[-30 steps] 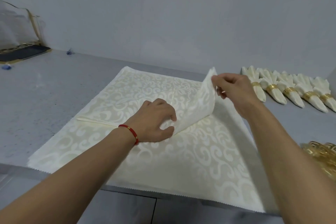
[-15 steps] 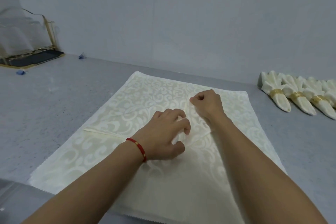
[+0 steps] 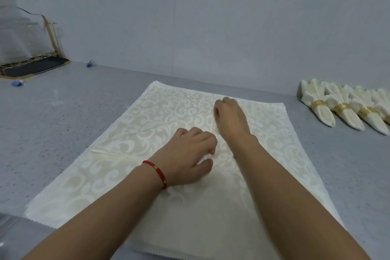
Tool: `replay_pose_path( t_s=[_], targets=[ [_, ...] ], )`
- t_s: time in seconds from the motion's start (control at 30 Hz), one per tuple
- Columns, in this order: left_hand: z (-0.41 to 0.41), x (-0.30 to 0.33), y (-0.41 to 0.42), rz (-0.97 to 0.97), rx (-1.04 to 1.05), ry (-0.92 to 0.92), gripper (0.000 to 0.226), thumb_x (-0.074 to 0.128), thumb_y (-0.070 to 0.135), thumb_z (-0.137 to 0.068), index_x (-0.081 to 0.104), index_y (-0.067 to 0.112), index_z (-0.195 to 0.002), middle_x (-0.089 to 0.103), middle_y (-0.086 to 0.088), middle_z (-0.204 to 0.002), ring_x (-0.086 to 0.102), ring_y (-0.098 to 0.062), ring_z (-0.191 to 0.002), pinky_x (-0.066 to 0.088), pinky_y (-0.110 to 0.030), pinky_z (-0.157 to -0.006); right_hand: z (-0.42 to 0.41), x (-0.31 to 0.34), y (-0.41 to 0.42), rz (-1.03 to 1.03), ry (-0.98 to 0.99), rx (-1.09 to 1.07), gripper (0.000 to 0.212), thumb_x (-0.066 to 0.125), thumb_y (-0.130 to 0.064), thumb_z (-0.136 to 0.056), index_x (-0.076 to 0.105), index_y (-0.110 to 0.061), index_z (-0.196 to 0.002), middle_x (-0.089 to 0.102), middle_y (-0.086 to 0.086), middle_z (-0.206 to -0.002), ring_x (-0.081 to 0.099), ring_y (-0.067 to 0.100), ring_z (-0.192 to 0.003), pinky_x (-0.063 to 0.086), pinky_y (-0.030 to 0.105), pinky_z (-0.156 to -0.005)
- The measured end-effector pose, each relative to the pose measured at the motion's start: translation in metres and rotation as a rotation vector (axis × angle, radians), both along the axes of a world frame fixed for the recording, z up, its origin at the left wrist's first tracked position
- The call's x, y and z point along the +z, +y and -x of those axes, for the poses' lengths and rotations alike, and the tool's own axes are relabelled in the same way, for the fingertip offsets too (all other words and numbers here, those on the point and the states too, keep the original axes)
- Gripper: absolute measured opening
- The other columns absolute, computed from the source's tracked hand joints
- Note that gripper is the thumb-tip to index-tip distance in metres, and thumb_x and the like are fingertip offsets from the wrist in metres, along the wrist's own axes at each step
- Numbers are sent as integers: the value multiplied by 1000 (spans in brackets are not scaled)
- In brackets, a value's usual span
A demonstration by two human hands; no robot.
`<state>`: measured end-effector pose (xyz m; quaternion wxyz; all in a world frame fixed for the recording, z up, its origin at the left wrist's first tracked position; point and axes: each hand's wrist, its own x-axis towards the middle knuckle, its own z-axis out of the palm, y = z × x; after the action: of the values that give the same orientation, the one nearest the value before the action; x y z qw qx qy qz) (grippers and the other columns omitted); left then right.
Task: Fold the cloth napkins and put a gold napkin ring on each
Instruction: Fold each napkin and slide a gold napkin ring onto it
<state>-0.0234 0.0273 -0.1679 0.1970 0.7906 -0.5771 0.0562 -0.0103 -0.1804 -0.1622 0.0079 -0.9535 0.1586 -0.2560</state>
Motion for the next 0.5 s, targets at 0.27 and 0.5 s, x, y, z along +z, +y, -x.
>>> replay_pose_path(
  t_s=[0.27, 0.5],
  targets=[
    [3, 2, 3, 41, -14, 14, 26, 38, 41, -86, 51, 26, -103, 56, 14, -102, 51, -14, -92, 39, -39, -87, 40, 32, 12, -247, 446, 140, 40, 45, -15, -100, 47, -12, -140, 51, 9, -124, 52, 30, -115, 41, 35, -85],
    [9, 10, 13, 293, 102, 409, 23, 39, 5, -88, 47, 24, -100, 56, -2, -85, 47, -21, -73, 44, -37, -67, 75, 8, 40, 73, 169, 205, 22, 60, -2, -87, 61, -10, -108, 53, 7, -105, 49, 27, -91, 47, 43, -78]
  ],
)
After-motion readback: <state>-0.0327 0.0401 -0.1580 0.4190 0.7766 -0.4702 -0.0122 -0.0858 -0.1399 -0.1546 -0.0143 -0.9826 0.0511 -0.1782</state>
